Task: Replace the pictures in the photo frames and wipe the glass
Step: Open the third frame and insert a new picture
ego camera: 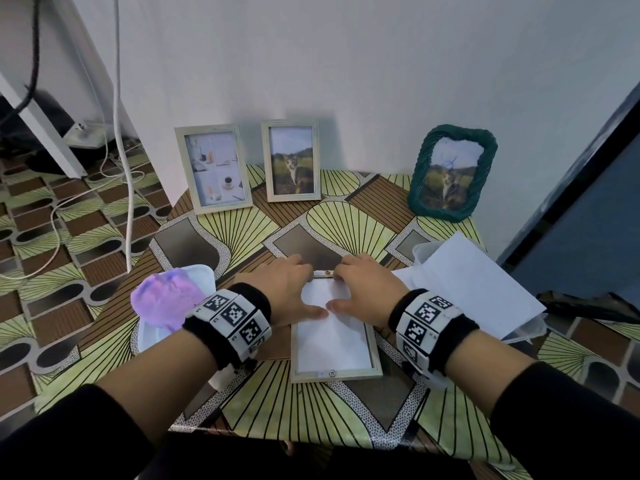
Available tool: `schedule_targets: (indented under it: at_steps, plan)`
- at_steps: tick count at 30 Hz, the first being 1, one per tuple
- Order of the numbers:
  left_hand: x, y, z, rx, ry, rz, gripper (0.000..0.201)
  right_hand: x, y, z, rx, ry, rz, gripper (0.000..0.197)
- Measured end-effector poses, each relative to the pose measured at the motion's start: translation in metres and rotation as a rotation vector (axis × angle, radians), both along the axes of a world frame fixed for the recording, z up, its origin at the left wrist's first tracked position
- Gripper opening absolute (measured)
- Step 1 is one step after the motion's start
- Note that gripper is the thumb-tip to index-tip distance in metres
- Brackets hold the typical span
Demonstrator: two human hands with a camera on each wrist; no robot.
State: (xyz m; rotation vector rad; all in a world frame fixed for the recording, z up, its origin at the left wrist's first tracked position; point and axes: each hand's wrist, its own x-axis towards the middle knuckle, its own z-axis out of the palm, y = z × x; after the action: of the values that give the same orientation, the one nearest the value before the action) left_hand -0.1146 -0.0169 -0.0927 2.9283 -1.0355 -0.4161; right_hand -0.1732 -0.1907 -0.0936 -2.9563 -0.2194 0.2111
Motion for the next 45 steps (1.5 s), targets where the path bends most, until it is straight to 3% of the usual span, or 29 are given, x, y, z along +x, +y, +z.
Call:
schedule_targets:
  at_steps: [24, 37, 45]
  plan:
    - [0.002, -0.003, 0.000, 0.014, -0.017, 0.039, 0.073, -0.003, 0.006, 0.004, -0.022, -0.030, -0.013, 0.036]
    - [0.004, -0.007, 0.005, 0.021, 0.009, 0.067, 0.065, -0.002, 0.007, 0.005, -0.032, -0.024, -0.011, 0.041]
    - [-0.001, -0.006, 0.002, 0.074, -0.027, 0.032, 0.073, -0.002, 0.011, 0.005, -0.033, -0.003, -0.002, 0.041]
